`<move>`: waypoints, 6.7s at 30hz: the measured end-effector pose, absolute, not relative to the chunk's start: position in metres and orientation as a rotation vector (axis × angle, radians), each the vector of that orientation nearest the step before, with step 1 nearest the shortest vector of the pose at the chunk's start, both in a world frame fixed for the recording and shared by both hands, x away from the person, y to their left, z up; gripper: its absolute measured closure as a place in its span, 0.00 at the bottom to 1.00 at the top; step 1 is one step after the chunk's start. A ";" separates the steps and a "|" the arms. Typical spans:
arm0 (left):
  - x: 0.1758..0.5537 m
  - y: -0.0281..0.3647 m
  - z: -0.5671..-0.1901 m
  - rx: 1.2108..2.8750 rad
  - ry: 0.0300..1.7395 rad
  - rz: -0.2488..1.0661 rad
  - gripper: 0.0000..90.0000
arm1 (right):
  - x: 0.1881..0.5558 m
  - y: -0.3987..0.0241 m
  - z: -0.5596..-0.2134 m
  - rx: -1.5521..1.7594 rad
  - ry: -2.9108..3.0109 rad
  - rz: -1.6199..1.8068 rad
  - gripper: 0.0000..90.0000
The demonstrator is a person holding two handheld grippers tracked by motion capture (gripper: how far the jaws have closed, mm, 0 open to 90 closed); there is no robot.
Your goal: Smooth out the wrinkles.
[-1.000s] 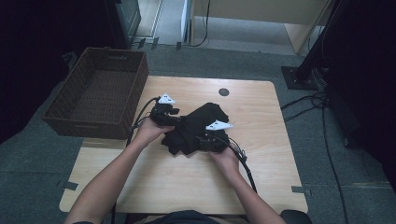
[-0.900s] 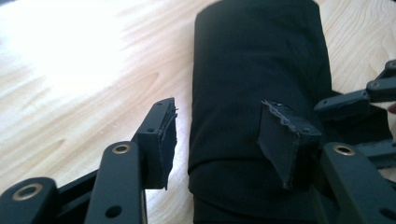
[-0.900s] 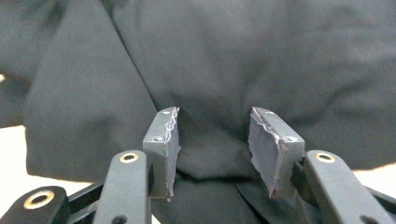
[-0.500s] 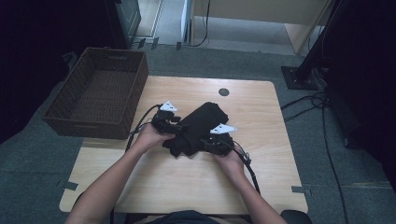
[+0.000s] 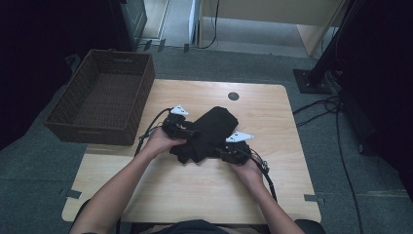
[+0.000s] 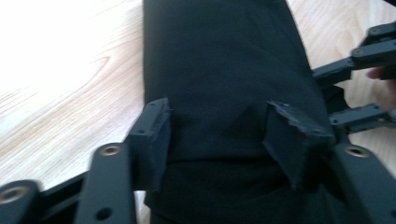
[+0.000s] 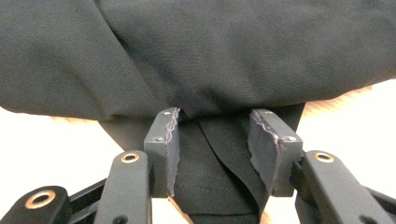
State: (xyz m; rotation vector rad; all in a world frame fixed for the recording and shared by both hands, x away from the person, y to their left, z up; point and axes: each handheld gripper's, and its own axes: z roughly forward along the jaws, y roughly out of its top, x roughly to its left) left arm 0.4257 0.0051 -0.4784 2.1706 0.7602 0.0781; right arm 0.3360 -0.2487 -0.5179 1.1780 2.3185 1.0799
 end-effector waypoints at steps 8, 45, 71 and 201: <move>0.420 -0.003 -0.481 2.172 0.723 0.043 0.52 | 0.343 -0.243 -0.519 1.193 2.300 1.099 0.60; 0.419 0.013 -0.481 2.168 0.794 0.039 0.52 | 0.354 -0.231 -0.519 1.174 2.297 1.192 0.55; 0.462 0.039 -0.436 2.159 0.842 0.155 0.50 | 0.341 -0.231 -0.522 1.179 2.307 1.158 0.55; 0.427 0.008 -0.418 2.183 0.862 0.185 0.51 | 0.334 -0.236 -0.522 1.160 2.322 1.159 0.54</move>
